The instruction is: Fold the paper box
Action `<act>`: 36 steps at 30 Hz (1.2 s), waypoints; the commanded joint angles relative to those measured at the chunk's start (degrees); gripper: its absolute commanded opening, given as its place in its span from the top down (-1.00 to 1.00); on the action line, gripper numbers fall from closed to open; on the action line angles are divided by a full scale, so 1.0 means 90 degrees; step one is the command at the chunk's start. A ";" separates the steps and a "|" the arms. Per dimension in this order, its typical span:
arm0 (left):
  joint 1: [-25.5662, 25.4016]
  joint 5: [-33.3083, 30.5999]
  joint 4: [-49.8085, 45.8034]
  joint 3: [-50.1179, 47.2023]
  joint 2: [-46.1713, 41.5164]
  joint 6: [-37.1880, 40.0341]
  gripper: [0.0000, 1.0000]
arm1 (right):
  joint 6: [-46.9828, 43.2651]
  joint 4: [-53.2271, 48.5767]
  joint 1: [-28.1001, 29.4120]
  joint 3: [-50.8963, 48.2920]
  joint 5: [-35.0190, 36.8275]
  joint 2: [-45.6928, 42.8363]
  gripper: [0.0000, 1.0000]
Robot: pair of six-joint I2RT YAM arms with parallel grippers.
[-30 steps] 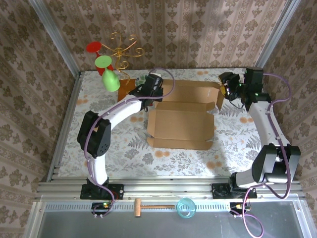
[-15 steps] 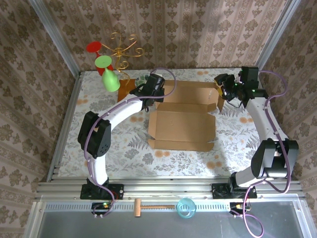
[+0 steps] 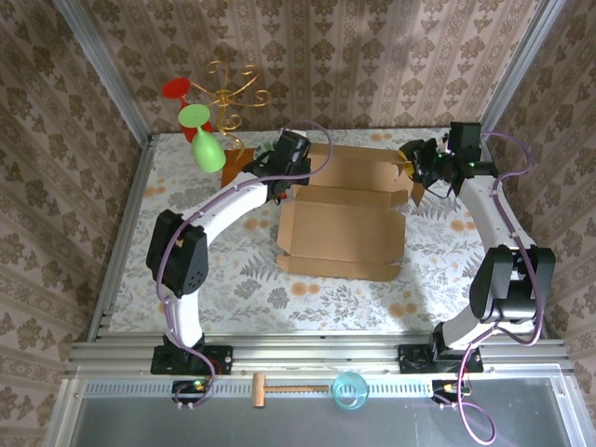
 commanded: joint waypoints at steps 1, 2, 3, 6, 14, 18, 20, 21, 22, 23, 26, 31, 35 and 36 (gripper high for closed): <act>-0.0036 0.0204 0.0023 0.0283 -0.0013 -0.0126 1.00 | 0.0407 0.0315 0.0086 0.0198 -0.0257 0.0023 0.35; -0.0034 0.0214 0.0027 0.0284 -0.0013 -0.0136 1.00 | 0.0510 0.0410 0.0091 0.0192 -0.0272 0.0013 0.41; -0.0036 0.0223 0.0023 0.0290 -0.0013 -0.0136 1.00 | 0.0636 0.0517 0.0100 0.0190 -0.0299 0.0019 0.49; -0.0037 0.0234 0.0021 0.0319 -0.0019 -0.0157 1.00 | 0.1014 0.0799 0.0096 0.0151 -0.0326 -0.0015 0.73; 0.0004 0.0200 -0.0155 0.0483 -0.0060 -0.0332 1.00 | 0.0798 0.0485 0.0069 0.0257 0.0062 -0.0303 0.29; 0.0035 0.0164 -0.0330 0.0684 -0.0052 -0.0337 1.00 | 0.0169 0.0317 0.0028 -0.0331 0.0788 -0.1239 -0.04; 0.0046 0.0160 -0.0357 0.0711 -0.0061 -0.0326 1.00 | -0.0070 0.0295 0.0018 -0.0856 0.1069 -0.1786 -0.12; 0.0054 0.0151 -0.0358 0.0716 -0.0061 -0.0321 1.00 | -0.0140 0.0367 0.0018 -0.1191 0.1177 -0.2052 -0.15; 0.0064 0.0164 -0.0369 0.0711 -0.0061 -0.0325 1.00 | -0.0198 0.0450 0.0018 -0.1527 0.1247 -0.2288 -0.18; 0.0073 0.0165 -0.0373 0.0710 -0.0061 -0.0322 1.00 | -0.0236 0.0574 0.0018 -0.1894 0.1320 -0.2509 -0.20; 0.0093 0.0191 -0.0394 0.0733 -0.0080 -0.0299 1.00 | -0.0321 0.1028 0.0009 -0.2630 0.1315 -0.2693 -0.18; 0.0114 0.0233 -0.0548 0.0913 -0.0035 -0.0271 1.00 | -0.0834 0.1130 -0.0001 -0.2549 0.1265 -0.2072 -0.14; 0.0114 0.0256 -0.0640 0.1029 -0.0005 -0.0270 1.00 | -0.1084 0.1164 -0.0002 -0.2450 0.1401 -0.1597 -0.17; 0.0121 0.0279 -0.0673 0.1065 0.0009 -0.0261 1.00 | -0.1141 0.1230 -0.0025 -0.2445 0.1422 -0.1513 -0.18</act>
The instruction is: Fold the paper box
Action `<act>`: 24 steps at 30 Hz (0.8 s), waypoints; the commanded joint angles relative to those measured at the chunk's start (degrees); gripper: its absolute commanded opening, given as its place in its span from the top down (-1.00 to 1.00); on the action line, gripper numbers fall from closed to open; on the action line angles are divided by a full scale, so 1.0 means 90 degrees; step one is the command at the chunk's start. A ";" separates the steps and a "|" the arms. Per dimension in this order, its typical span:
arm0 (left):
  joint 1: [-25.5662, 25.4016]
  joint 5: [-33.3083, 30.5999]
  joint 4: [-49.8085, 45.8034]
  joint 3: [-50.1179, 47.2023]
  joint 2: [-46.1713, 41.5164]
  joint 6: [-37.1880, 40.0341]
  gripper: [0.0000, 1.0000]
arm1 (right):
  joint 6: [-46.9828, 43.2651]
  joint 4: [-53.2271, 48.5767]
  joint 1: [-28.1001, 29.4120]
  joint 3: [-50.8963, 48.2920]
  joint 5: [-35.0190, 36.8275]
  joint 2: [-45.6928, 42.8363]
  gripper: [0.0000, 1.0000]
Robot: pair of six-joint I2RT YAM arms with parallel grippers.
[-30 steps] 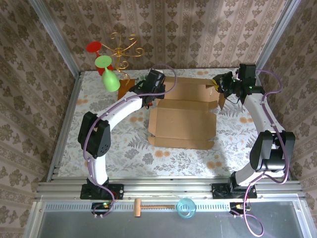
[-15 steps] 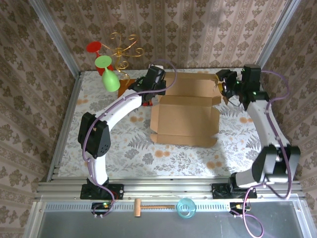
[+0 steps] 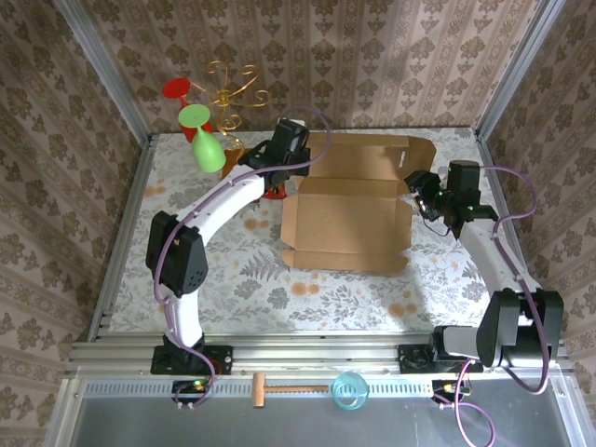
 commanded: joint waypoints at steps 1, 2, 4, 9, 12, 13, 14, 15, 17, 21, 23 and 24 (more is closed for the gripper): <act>0.0042 0.0132 -0.0087 0.0343 0.0011 -0.0089 1.00 | -0.0464 0.0351 -0.0069 0.0163 0.0251 0.0204 -0.18; 0.0042 0.0135 -0.0116 0.0379 0.0013 -0.0081 1.00 | -0.0517 0.0404 -0.0094 0.0198 0.0254 0.0314 -0.18; 0.0055 0.0161 -0.0160 0.0425 0.0022 -0.0068 1.00 | -0.0604 0.0537 -0.0115 0.0294 0.0179 0.0483 -0.19; 0.0084 0.0225 -0.0224 0.0442 0.0022 -0.0050 1.00 | -0.0627 0.0821 -0.0126 0.0542 0.0022 0.1034 -0.18; 0.0090 0.0239 -0.0243 0.0462 0.0033 -0.0040 1.00 | -0.0617 0.0944 -0.0119 0.0656 -0.0078 0.1082 -0.13; 0.0091 0.0241 -0.0250 0.0458 0.0035 -0.0032 1.00 | -0.0618 0.0928 -0.0116 0.0707 -0.0106 0.1081 -0.11; 0.0091 0.0249 -0.0257 0.0447 0.0036 -0.0036 1.00 | -0.0627 0.0901 -0.0109 0.0771 -0.0136 0.1075 -0.09; 0.0092 0.0250 -0.0255 0.0456 0.0050 -0.0039 1.00 | -0.0634 0.0864 -0.0107 0.0816 -0.0155 0.1057 -0.07; 0.0101 0.0262 -0.0255 0.0468 0.0077 -0.0049 1.00 | -0.0622 0.0780 -0.0097 0.0876 -0.0177 0.1018 -0.05; 0.0101 0.0276 -0.0238 0.0539 0.0133 -0.0080 1.00 | -0.0435 0.0749 -0.0006 0.0853 -0.0276 0.0973 -0.05; 0.0102 0.0282 -0.0248 0.0600 0.0176 -0.0089 1.00 | -0.0356 0.0791 0.0082 0.0797 -0.0276 0.0965 -0.05; 0.0102 0.0288 -0.0245 0.0627 0.0192 -0.0101 1.00 | -0.0303 0.0829 0.0129 0.0756 -0.0285 0.0975 -0.04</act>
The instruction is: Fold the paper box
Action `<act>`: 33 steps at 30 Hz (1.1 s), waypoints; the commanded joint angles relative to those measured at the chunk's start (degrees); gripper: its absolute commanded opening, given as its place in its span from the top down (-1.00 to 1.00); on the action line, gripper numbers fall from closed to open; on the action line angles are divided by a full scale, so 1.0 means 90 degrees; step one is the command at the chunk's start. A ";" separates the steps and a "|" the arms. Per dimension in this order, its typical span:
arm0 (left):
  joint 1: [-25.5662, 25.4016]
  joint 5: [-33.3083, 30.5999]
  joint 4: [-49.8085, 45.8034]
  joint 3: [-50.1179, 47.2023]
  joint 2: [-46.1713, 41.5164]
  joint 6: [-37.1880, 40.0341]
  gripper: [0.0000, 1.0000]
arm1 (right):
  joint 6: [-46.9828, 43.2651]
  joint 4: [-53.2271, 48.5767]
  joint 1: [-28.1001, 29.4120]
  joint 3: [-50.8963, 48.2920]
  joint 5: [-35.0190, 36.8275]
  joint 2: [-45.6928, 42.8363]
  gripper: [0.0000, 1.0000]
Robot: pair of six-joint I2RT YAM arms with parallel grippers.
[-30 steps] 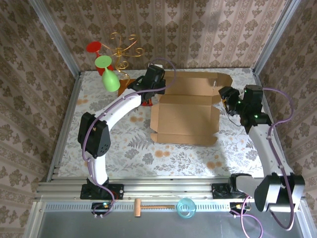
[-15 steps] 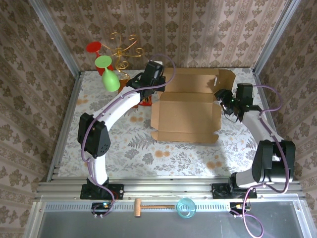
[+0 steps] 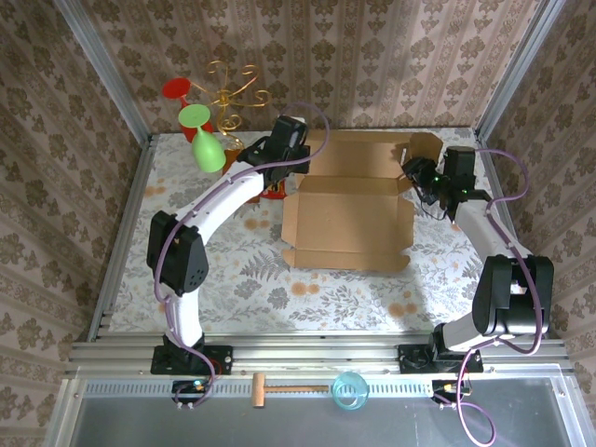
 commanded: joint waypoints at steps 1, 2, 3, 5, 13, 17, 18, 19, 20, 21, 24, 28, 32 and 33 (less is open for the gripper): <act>0.0048 0.0128 0.0027 0.0356 0.0114 -0.0119 1.00 | 0.0168 0.0137 0.0182 0.0034 -0.0121 -0.0103 -0.04; 0.0055 0.0134 0.0029 0.0379 0.0132 -0.0126 1.00 | 0.0195 0.0160 0.0233 0.0022 -0.0120 -0.0078 -0.04; 0.0049 0.0145 0.0029 0.0405 0.0149 -0.0128 1.00 | 0.0223 0.0180 0.0287 0.0029 -0.0114 -0.0064 -0.04; 0.0050 0.0157 0.0029 0.0425 0.0163 -0.0152 1.00 | 0.0263 0.0229 0.0403 0.0061 -0.0106 -0.0021 -0.03; 0.0048 0.0150 0.0034 0.0484 0.0154 -0.0162 1.00 | 0.0163 -0.0077 0.0725 0.0303 0.0111 0.0357 0.00; 0.0057 0.0150 0.0010 0.0486 0.0137 -0.0157 1.00 | 0.0162 -0.0128 0.0793 0.0234 0.0168 0.0510 0.02; 0.0073 0.0152 0.0009 0.0481 0.0126 -0.0169 1.00 | 0.0148 -0.0150 0.0804 0.0242 0.0167 0.0508 0.03; 0.0076 0.0154 0.0000 0.0468 0.0116 -0.0172 1.00 | 0.0143 -0.0186 0.0804 0.0270 0.0167 0.0486 0.03; 0.0078 0.0168 -0.0010 0.0458 0.0108 -0.0172 1.00 | 0.0124 -0.0210 0.0804 0.0300 0.0146 0.0437 0.02; 0.0089 0.0181 -0.0030 0.0464 0.0105 -0.0167 1.00 | 0.0062 -0.0270 0.0810 0.0391 0.0126 0.0366 0.01; 0.0182 0.0269 -0.0114 0.0499 0.0125 -0.0144 1.00 | -0.0284 -0.0642 0.0805 0.0803 -0.0006 0.0043 -0.06; 0.0397 0.0492 -0.0316 0.0678 0.0210 -0.0026 1.00 | -0.0983 -0.1250 0.0679 0.1190 -0.0426 -0.0499 -0.11; 0.0571 0.0737 -0.0420 0.0852 0.0290 0.0105 1.00 | -0.1054 -0.1170 0.0309 0.1079 -0.1018 -0.1471 -0.13; 0.0601 0.0792 -0.0410 0.0872 0.0300 0.0121 1.00 | -0.1042 -0.1143 0.0227 0.1066 -0.1011 -0.1692 -0.13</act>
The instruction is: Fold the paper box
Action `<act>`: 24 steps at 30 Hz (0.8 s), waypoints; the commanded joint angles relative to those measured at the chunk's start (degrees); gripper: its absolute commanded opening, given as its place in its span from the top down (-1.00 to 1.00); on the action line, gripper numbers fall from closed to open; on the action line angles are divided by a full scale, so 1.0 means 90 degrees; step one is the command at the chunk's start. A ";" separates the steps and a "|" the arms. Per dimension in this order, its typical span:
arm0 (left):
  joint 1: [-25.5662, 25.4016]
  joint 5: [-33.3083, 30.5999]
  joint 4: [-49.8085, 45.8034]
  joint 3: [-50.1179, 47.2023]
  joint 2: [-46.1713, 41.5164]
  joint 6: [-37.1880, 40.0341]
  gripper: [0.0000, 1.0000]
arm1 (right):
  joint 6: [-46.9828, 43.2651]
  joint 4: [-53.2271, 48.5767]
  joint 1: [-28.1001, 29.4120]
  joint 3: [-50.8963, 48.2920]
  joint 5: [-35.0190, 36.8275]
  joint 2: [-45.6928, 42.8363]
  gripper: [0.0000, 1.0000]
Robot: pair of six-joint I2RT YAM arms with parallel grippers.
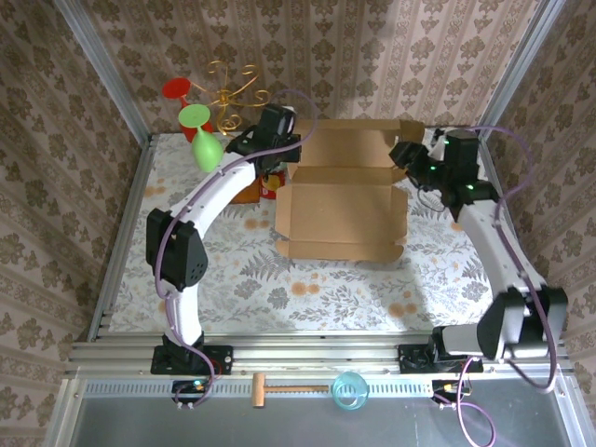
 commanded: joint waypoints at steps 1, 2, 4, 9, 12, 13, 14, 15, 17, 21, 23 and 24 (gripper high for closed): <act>0.0128 0.0383 -0.0095 0.0296 0.0138 0.0124 1.00 | -0.0291 -0.0157 -0.0270 0.0161 -0.0382 -0.0736 -0.13; 0.0149 0.0453 -0.0085 0.0294 0.0138 0.0148 1.00 | -0.0272 -0.0108 -0.0354 0.0161 -0.0250 -0.0905 -0.14; 0.0190 0.0623 -0.0082 0.0337 0.0147 0.0202 1.00 | -0.0322 -0.0078 -0.0502 0.0151 0.0090 -0.1083 -0.16; 0.0264 0.0978 -0.0309 0.0488 0.0143 0.0369 1.00 | -0.0946 0.1314 -0.1000 -0.0859 0.0889 -0.1550 -0.15; 0.0285 0.1168 -0.0385 0.0484 0.0096 0.0471 1.00 | -0.1786 0.2066 -0.1352 -0.1374 0.0359 -0.1393 -0.17; 0.0295 0.1235 -0.0388 0.0470 0.0091 0.0507 1.00 | -0.2242 0.1999 -0.1379 -0.1330 0.0044 -0.1217 -0.13; 0.0308 0.1316 -0.0406 0.0473 0.0089 0.0514 1.00 | -0.2811 0.1814 -0.1380 -0.1230 -0.0319 -0.1030 -0.06; 0.0326 0.1383 -0.0426 0.0487 0.0096 0.0533 1.00 | -0.3275 0.1636 -0.1386 -0.1138 -0.0615 -0.0880 0.00; 0.0362 0.1496 -0.0470 0.0518 0.0117 0.0582 1.00 | -0.3707 0.1622 -0.1443 -0.1101 -0.1065 -0.0731 0.04; 0.0435 0.1718 -0.0606 0.0645 0.0213 0.0708 1.00 | -0.4198 0.2528 -0.1454 -0.1311 -0.2489 -0.0553 -0.02; 0.0473 0.1787 -0.0658 0.0693 0.0254 0.0783 1.00 | -0.4660 0.2051 -0.1434 -0.1159 -0.2559 -0.0407 -0.05; 0.0484 0.1810 -0.0687 0.0723 0.0273 0.0831 1.00 | -0.4856 0.1811 -0.1451 -0.1102 -0.2529 -0.0341 -0.07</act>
